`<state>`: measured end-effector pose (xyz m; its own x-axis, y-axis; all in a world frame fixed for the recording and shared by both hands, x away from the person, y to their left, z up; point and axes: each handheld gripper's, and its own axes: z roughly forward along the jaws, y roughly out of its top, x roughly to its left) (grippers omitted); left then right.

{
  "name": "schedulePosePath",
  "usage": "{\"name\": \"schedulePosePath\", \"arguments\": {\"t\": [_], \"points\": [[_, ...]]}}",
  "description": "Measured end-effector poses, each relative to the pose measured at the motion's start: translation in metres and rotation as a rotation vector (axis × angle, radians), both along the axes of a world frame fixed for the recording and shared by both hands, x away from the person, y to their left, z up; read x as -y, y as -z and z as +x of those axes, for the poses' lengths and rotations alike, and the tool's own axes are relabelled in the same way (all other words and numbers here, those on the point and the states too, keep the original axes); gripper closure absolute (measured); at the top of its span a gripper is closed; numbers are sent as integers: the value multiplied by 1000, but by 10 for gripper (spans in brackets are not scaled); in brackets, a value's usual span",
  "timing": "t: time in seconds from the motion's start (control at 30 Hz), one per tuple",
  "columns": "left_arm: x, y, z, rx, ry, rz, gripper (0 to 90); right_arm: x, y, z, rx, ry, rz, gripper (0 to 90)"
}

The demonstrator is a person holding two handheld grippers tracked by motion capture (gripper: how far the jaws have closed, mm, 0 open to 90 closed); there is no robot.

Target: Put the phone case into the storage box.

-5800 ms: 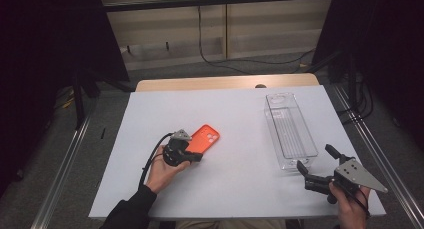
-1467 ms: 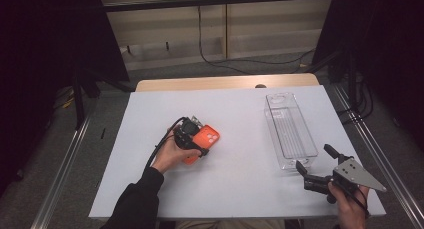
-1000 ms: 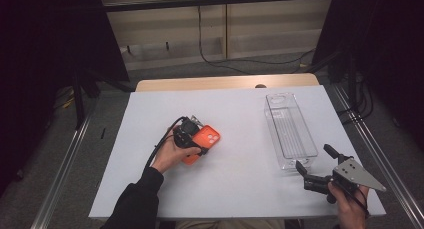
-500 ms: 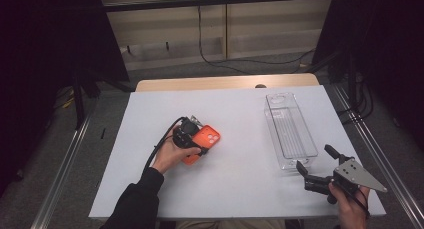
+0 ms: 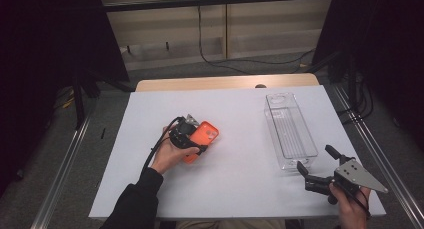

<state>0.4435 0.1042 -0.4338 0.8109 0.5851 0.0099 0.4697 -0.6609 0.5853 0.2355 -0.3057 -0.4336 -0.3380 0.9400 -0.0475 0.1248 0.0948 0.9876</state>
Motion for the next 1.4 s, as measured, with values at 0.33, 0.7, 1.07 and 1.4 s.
{"name": "schedulePosePath", "arguments": {"t": [0.33, 0.7, 1.07, 1.4], "points": [[-9, -8, -4, 46, -28, -62, 156, 0, 0, 0, 1, -1, 1, 0], [-13, -20, -17, 88, -24, -107, 156, 0, -1, 0, 2, 11, 18, 0], [-30, -27, -31, 110, -48, -164, 155, -4, -3, 1, -4, 11, 39, 0], [-40, -34, -50, 164, -68, -197, 155, -9, -5, 3, -8, -6, 70, 0]]}}
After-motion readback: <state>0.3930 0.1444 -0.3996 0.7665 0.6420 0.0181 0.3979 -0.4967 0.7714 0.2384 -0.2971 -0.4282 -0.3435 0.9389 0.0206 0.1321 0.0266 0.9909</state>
